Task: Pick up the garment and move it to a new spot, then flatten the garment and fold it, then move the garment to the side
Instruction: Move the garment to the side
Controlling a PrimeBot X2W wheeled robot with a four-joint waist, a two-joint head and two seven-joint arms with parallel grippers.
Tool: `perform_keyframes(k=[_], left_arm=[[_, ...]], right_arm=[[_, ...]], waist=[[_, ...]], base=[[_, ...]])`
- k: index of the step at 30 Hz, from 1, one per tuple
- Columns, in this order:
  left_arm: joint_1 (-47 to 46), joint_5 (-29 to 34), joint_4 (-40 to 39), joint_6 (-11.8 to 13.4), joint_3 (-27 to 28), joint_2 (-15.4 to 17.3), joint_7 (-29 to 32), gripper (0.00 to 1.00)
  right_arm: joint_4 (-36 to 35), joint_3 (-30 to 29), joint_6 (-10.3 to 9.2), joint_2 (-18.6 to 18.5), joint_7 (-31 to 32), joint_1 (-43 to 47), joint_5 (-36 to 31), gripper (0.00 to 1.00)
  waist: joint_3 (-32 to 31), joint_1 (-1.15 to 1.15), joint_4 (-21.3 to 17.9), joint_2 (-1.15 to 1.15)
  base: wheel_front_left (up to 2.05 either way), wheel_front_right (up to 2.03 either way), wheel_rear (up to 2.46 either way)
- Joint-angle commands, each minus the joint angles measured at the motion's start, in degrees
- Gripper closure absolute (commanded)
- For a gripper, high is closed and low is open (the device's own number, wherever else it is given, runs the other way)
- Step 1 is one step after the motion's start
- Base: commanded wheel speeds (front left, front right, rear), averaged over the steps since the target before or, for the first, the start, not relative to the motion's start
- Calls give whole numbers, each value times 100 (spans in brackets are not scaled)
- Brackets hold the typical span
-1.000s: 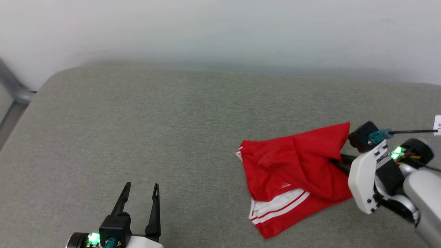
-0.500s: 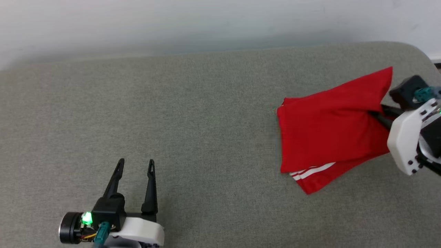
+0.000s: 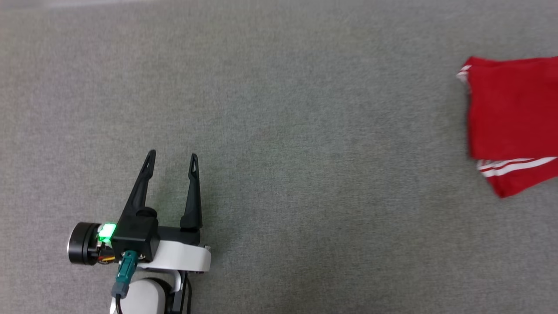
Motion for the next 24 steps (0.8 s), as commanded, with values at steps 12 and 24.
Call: perform_keyframes(k=[12, 24], left_arm=[[-370, 43, -270, 73, -160, 41, -11, 0], [67, -107, -26, 211, -117, 34, -11, 0]], right_arm=[[1466, -1394, -9, 233, -458, -458, -782, 90], [1335, -2230, -9, 923, -1558, 73, -1787, 0]], waist=[[729, -1, 295, 0], [-243, -1, 331, 0]], base=[[0, 0, 0], [0, 0, 0]])
